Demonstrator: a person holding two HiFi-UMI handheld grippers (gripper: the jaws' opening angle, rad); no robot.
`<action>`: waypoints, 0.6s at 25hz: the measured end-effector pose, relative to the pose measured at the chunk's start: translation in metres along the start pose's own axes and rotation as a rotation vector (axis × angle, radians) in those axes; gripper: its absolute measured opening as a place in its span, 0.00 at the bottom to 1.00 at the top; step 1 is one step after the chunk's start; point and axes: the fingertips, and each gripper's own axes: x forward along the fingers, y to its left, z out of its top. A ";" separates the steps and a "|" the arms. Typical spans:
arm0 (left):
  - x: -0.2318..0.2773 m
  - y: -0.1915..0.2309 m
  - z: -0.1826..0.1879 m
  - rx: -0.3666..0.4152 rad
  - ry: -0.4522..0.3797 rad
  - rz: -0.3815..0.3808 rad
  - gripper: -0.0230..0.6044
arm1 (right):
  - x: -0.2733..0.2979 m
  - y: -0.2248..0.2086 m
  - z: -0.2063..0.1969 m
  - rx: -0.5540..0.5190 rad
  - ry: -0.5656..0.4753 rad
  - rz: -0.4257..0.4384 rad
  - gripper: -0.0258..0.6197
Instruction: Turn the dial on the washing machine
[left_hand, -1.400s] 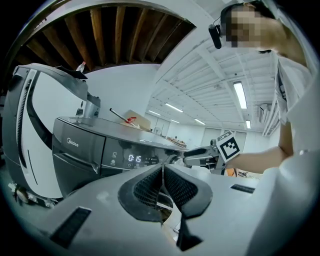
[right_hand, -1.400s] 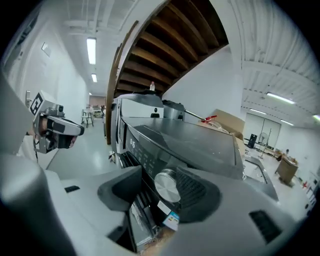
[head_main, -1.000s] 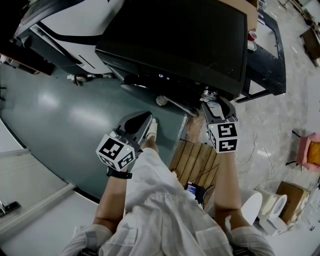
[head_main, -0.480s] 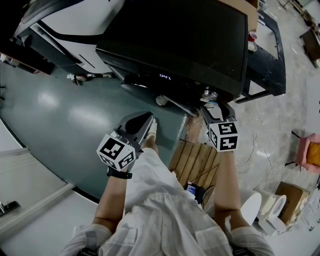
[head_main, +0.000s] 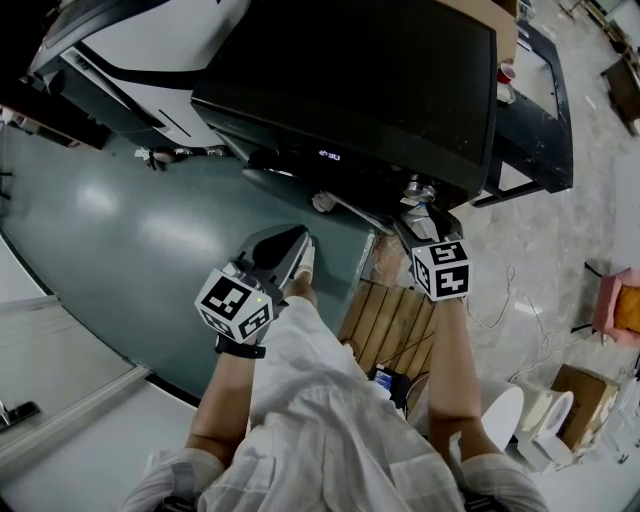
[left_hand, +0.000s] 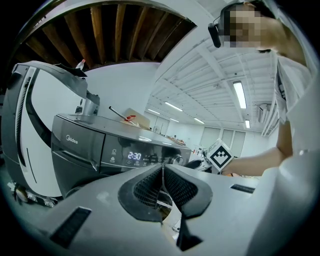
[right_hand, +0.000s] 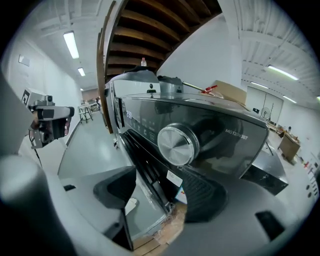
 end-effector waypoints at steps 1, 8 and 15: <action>0.000 0.000 0.000 0.001 0.000 0.001 0.06 | 0.002 0.004 0.001 -0.014 -0.004 0.010 0.46; -0.001 0.003 0.002 0.002 -0.004 0.014 0.06 | 0.003 0.026 0.013 -0.036 -0.038 0.055 0.44; 0.001 -0.004 0.007 0.011 -0.014 0.008 0.06 | -0.018 0.030 0.014 -0.001 -0.097 0.076 0.44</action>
